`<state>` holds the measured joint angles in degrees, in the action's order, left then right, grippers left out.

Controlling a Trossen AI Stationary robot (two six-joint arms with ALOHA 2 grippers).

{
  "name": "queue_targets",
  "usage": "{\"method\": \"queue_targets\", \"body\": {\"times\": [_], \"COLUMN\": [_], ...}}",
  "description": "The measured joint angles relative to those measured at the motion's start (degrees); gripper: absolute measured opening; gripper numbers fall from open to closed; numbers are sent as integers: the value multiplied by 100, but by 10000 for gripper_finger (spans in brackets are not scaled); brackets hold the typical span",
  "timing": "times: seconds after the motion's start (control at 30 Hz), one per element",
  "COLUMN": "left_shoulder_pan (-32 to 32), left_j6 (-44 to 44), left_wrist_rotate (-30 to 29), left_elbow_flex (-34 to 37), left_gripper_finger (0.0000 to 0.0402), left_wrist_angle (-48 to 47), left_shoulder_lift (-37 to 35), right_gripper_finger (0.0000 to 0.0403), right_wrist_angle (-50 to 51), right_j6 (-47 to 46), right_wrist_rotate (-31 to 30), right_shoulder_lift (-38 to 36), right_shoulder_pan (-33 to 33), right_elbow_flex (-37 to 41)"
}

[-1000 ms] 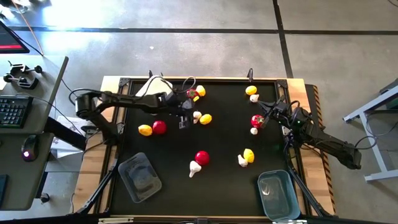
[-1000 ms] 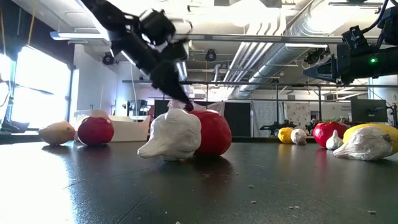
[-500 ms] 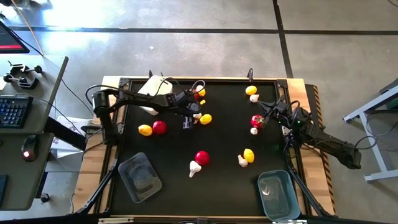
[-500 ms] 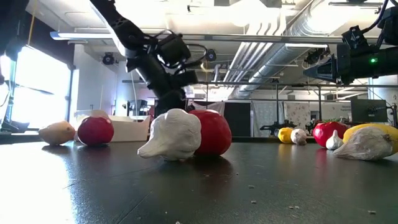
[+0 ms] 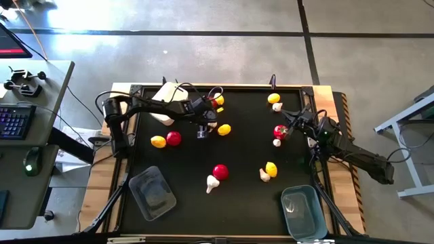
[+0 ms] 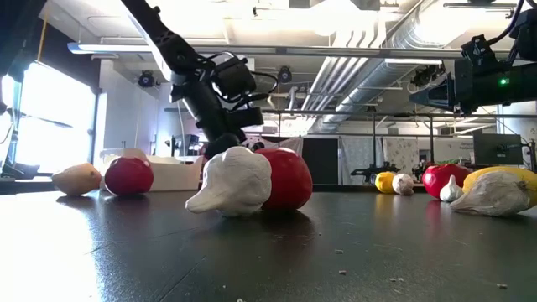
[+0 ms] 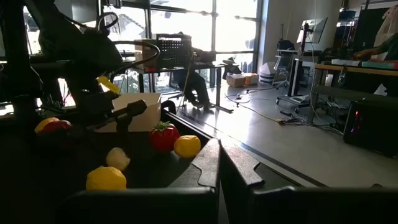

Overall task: Sort produce into baskets
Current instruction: Put the white garlic into the transparent bin

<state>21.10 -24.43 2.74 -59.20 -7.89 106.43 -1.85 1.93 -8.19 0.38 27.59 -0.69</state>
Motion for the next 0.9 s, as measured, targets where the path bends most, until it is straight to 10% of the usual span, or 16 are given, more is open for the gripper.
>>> {"method": "queue_targets", "body": {"times": [0.47,0.9], "left_shoulder_pan": [-395,-2343], "left_j6": [227,2373], "left_wrist_rotate": [4,-86], "left_elbow_flex": [11,7], "left_gripper_finger": [123,122], "left_wrist_angle": [-928,-2740], "left_shoulder_lift": [-1570,-3689], "right_gripper_finger": [0,0], "right_wrist_angle": [0,0], "right_j6": [2,2], "right_wrist_rotate": [0,-2], "right_shoulder_lift": [0,0], "right_shoulder_pan": [2,1], "right_elbow_flex": [1,2]}}
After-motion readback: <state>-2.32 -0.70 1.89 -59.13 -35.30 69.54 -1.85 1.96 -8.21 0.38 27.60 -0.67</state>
